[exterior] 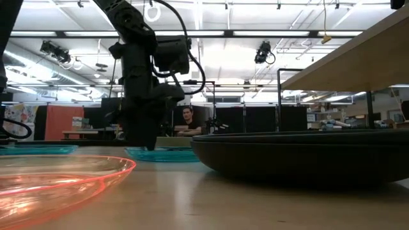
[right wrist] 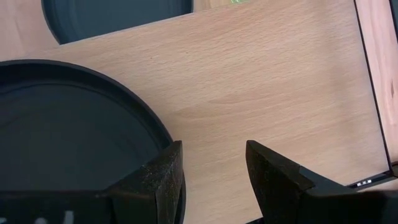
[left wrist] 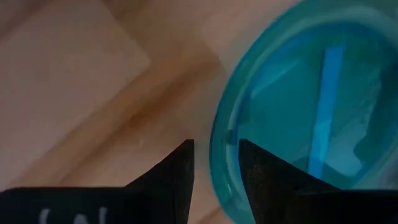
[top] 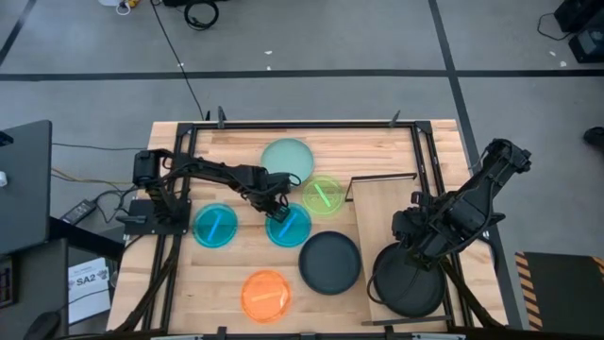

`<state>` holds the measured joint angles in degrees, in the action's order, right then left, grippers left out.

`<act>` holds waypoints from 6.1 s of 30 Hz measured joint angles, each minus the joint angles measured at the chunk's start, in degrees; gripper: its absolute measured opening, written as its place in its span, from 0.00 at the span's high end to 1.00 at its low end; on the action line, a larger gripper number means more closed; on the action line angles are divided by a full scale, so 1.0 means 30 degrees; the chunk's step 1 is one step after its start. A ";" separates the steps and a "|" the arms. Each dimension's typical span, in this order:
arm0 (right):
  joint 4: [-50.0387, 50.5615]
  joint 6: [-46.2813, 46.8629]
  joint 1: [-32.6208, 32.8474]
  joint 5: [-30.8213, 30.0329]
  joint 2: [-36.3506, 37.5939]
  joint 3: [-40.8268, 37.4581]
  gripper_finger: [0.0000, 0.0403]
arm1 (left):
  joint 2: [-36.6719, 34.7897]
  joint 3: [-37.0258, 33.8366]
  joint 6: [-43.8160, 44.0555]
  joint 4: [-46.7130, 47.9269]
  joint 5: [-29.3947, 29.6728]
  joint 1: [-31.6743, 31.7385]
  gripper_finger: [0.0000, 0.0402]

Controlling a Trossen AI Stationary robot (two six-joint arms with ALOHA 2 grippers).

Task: Place and stack plates onto a shelf
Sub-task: Put the right blue plate on the shelf

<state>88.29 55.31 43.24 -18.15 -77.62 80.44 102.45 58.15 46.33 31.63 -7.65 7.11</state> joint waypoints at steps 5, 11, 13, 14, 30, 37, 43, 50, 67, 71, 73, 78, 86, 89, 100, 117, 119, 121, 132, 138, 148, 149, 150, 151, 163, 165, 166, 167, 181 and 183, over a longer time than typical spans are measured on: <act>-0.0025 0.0000 -0.0007 0.0007 0.0000 0.0000 0.55 | 0.0099 0.0007 0.0000 -0.0097 -0.0039 0.0022 0.74; -0.0012 0.0000 0.0000 0.0009 0.0000 0.0000 0.55 | 0.0102 0.0007 0.0000 -0.0085 -0.0042 0.0007 0.83; -0.0014 0.0000 0.0000 0.0015 0.0000 0.0000 0.55 | 0.0098 0.0007 0.0004 -0.0089 -0.0038 0.0011 0.86; -0.0014 0.0000 -0.0007 0.0011 0.0000 0.0000 0.55 | 0.0096 0.0007 0.0007 -0.0085 -0.0034 0.0022 0.87; -0.0014 0.0000 -0.0003 0.0015 0.0000 0.0000 0.55 | 0.0008 0.0007 -0.0087 -0.0044 -0.0064 0.0022 0.98; -0.0043 0.0000 -0.0007 0.0007 0.0000 0.0000 0.55 | -0.0517 0.0007 -0.0128 0.0430 0.0039 0.0105 0.98; -0.0081 0.0000 0.0000 0.0007 0.0015 0.0000 0.55 | -0.1534 0.0000 -0.0161 0.1333 0.0573 0.0205 0.99; -0.0133 0.0000 -0.0091 -0.0593 0.0014 0.0000 0.55 | -0.3235 0.0007 -0.0189 0.2444 0.1414 0.0331 0.99; -0.1476 -0.2115 -0.4514 -0.3860 0.0007 0.0000 0.55 | -0.7586 0.0007 -0.0211 0.2035 0.5462 0.0372 0.99; -0.2908 -0.2821 -0.6071 -0.4095 0.0007 0.0000 0.55 | -0.8139 0.0007 -0.0215 0.1585 0.6784 0.0379 0.99; -0.3778 -0.3381 -0.6860 -0.4133 0.0000 0.0000 0.55 | -0.8242 0.0007 -0.0219 0.1166 0.7661 0.0372 0.99; -0.6539 -0.4807 -0.8975 -0.4157 0.0000 0.0000 0.55 | -0.8342 0.0007 -0.1178 -0.0734 0.8694 0.0364 0.99; -1.1270 -0.6534 -1.2324 -0.4107 0.0000 0.0000 0.55 | -0.8335 0.0007 -0.2811 -0.4152 0.9065 0.0350 0.99; -1.2633 -0.6597 -1.3410 -0.3756 0.0000 0.0000 0.55 | -0.8329 0.0007 -0.3287 -0.5010 0.9065 0.0350 0.99; -1.4865 -0.7009 -1.5684 -0.1434 0.0000 0.0000 0.55 | -0.8320 0.0007 -0.3390 -0.6533 0.9056 0.0357 0.99; -1.4948 -0.7504 -1.6021 -0.1406 0.0000 0.0000 0.64 | -0.8320 0.0007 -0.3373 -0.8627 0.9051 0.0357 0.99; -1.4978 -0.7504 -1.6021 -0.1406 0.0000 0.0000 0.66 | -0.8320 0.0007 -0.3366 -0.8639 0.9051 0.0357 0.99; -1.4978 -0.7504 -1.6021 -0.1406 0.0000 0.0000 0.70 | -0.8320 0.0007 -0.3366 -0.8633 0.9051 0.0357 0.99; -1.4978 -0.7504 -1.6021 -0.1406 0.0000 0.0000 0.91 | -0.8320 0.0007 -0.3330 -0.8642 0.9051 0.0357 0.98; -1.4924 -0.7507 -1.6021 -0.1421 0.0000 0.0000 0.98 | -0.8320 0.0007 -0.3337 -0.8617 0.9052 0.0357 0.98; -1.4935 -0.7508 -1.6021 -0.1415 0.0000 0.0000 0.98 | -0.8320 0.0007 -0.3778 -0.8649 0.9056 0.0357 0.96; -1.4935 -0.7510 -1.6021 -0.1421 0.0000 0.0000 0.98 | -0.8320 0.0007 -0.3937 -0.8671 0.9053 0.0357 0.95; -1.4935 -0.7507 -1.6021 -0.1413 0.0000 0.0000 0.98 | -0.8320 0.0007 -0.4124 -0.8724 0.9051 0.0357 0.93; -1.4958 -0.7504 -1.6021 -0.1413 0.0000 0.0000 0.98 | -0.8320 0.0007 -0.4207 -0.8825 0.9043 0.0357 0.92; -1.4182 -0.7630 -1.6057 -0.1404 0.0000 0.0000 0.98 | -0.8313 0.0007 -0.4350 -0.9411 0.8974 0.0218 0.71; -1.3821 -0.7607 -1.6102 -0.1393 0.0000 0.0000 0.98 | -0.8315 0.0007 -0.4372 -0.9448 0.8975 0.0114 0.70; -1.3642 -0.7547 -1.6123 -0.1399 0.0000 0.0000 0.98 | -0.8313 0.0007 -0.4381 -0.9493 0.8971 0.0078 0.70; -1.3510 -0.7518 -1.6144 -0.1399 0.0000 0.0000 0.98 | -0.8318 0.0007 -0.4386 -0.9548 0.8978 0.0014 0.70; -1.1081 -0.6807 -1.6174 -0.1275 0.1935 0.0000 0.98 | -0.8313 0.0007 -0.4371 -0.9609 0.8978 -0.0092 0.70; -1.0170 -0.6360 -1.6174 -0.0837 0.2448 0.0000 0.98 | -0.8317 0.0007 -0.4371 -0.9615 0.8978 -0.0095 0.70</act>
<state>57.78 36.23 -5.28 -20.66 -70.28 80.44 77.50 58.17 33.21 2.79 19.29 6.83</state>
